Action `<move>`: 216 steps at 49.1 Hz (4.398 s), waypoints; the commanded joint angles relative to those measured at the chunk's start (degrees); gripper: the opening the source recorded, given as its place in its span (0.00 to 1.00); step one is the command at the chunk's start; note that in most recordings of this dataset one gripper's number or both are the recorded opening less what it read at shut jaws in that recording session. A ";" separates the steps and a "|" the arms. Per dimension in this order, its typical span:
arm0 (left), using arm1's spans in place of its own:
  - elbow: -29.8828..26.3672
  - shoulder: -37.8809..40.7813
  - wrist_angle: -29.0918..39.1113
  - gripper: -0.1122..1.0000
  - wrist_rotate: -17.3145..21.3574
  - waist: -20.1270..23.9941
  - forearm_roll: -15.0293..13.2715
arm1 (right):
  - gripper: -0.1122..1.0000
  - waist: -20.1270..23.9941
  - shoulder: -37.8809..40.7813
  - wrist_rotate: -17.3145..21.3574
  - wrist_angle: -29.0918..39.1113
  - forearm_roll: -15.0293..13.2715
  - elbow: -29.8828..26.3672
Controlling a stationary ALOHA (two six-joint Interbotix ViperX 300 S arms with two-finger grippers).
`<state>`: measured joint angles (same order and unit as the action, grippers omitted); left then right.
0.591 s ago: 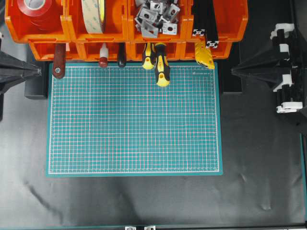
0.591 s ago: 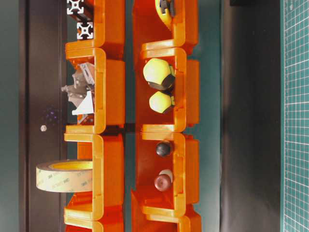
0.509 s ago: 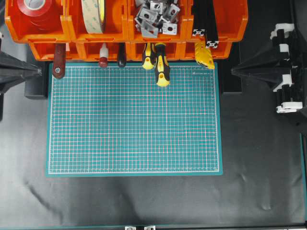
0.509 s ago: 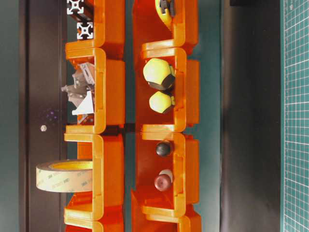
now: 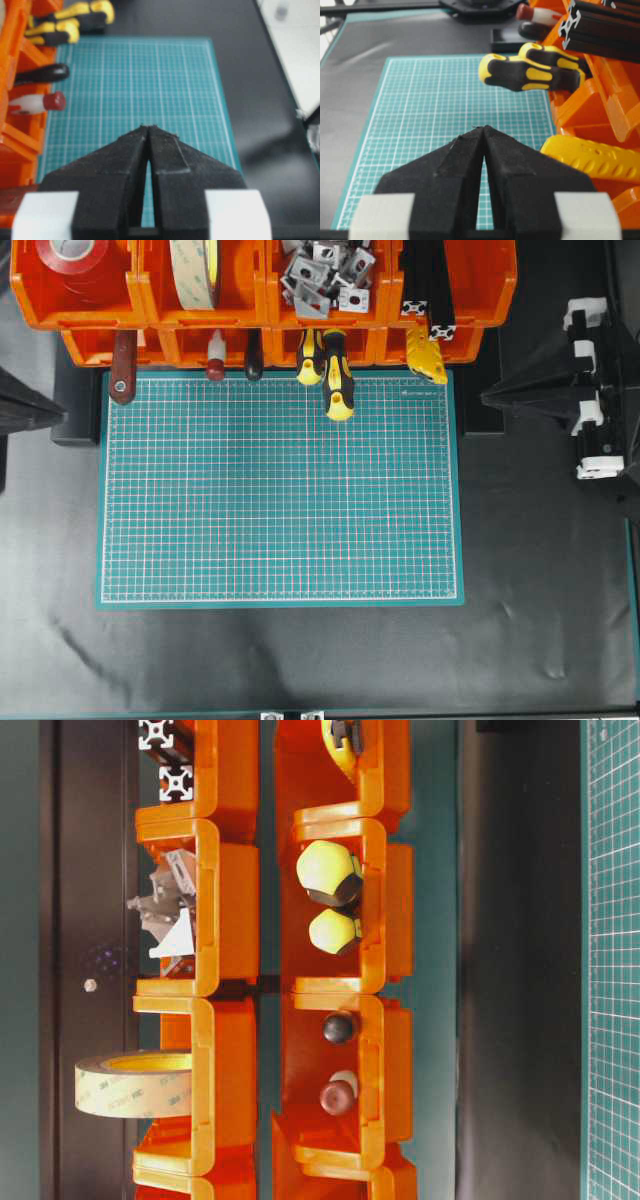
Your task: Pick scraper from container rack with left arm.
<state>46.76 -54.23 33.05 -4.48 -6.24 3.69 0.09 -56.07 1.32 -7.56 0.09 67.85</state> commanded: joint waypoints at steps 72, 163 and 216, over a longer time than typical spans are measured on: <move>-15.73 37.00 50.45 0.10 -44.82 -29.71 53.96 | 0.09 -0.79 -2.11 5.10 3.08 1.41 -3.16; -3.25 35.95 32.26 0.92 -43.33 -18.02 53.44 | 0.09 -1.93 -6.94 5.10 9.67 0.97 -3.16; -10.55 36.91 39.11 0.39 -33.57 -21.71 53.44 | 0.09 -2.02 -7.65 4.83 9.32 0.97 -2.37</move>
<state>38.94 -16.44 70.66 -38.06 -26.19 56.95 -1.76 -64.07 6.24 2.11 1.14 66.09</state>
